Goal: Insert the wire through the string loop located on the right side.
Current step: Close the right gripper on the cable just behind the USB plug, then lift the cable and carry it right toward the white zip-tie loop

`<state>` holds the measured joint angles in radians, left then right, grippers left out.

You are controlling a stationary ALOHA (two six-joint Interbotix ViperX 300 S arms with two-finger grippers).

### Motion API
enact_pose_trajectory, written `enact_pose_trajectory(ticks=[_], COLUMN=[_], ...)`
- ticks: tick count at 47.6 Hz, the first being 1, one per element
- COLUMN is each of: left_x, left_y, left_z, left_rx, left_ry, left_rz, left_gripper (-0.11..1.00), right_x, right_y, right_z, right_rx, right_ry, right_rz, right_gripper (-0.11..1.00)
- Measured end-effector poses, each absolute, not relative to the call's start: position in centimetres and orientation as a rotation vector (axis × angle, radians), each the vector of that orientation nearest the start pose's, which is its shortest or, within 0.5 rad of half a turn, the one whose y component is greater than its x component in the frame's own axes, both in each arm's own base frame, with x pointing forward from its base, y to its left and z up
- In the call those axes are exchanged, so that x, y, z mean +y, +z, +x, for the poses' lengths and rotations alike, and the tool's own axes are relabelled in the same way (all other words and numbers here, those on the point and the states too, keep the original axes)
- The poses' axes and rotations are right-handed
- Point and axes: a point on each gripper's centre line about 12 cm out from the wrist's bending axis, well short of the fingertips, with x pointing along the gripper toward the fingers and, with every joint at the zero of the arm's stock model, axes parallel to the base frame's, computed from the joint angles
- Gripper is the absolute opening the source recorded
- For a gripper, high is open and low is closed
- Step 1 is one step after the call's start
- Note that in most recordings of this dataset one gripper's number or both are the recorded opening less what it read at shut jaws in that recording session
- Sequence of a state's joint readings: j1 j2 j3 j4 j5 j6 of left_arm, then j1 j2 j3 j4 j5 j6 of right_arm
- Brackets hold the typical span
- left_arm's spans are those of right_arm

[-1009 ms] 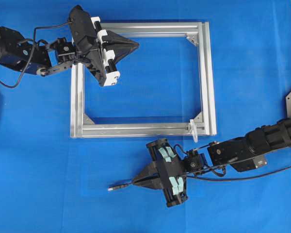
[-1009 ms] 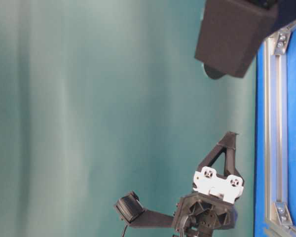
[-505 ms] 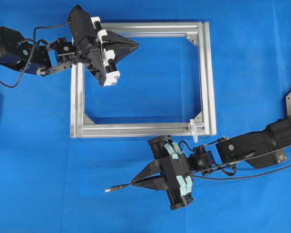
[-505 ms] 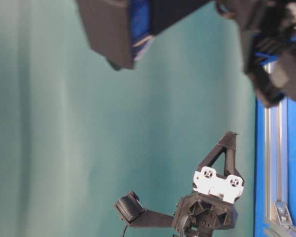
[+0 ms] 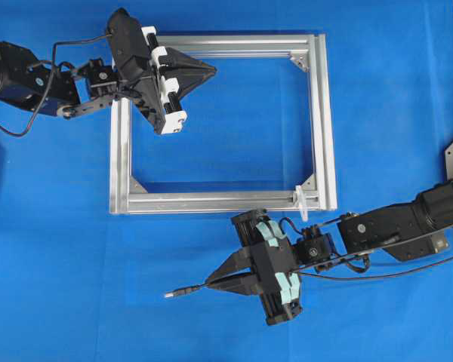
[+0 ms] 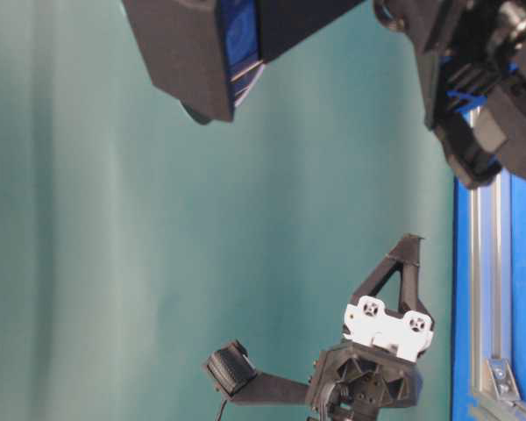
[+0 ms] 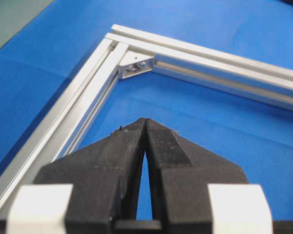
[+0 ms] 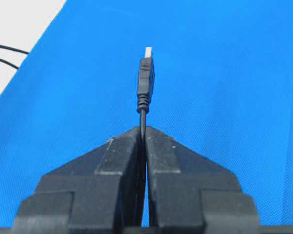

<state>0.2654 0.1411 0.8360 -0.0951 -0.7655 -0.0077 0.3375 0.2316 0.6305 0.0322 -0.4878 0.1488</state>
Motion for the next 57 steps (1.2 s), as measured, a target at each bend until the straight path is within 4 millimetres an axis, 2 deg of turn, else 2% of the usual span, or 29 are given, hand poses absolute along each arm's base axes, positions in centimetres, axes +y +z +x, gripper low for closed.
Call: enact_pose_trajectory(ticks=[46, 51, 57], left_x=[10.6, 10.5, 10.4], left_y=[14.2, 14.2, 14.2], left_z=[37.0, 37.0, 37.0], left_rx=[0.201, 0.202, 0.201], left_ry=[0.332, 0.329, 0.327], left_rz=[-0.098, -0.096, -0.098], left_gripper=[0.0, 0.0, 0.0], right_x=[14.1, 13.9, 13.5], right_y=[13.4, 13.0, 13.2], right_z=[40.8, 40.2, 38.4], right_rx=[0.4, 0.419, 0.435], right_ry=[0.284, 0.282, 0.281], right_rz=[0.107, 0.107, 0.113], right_gripper=[-0.04, -0.04, -0.04])
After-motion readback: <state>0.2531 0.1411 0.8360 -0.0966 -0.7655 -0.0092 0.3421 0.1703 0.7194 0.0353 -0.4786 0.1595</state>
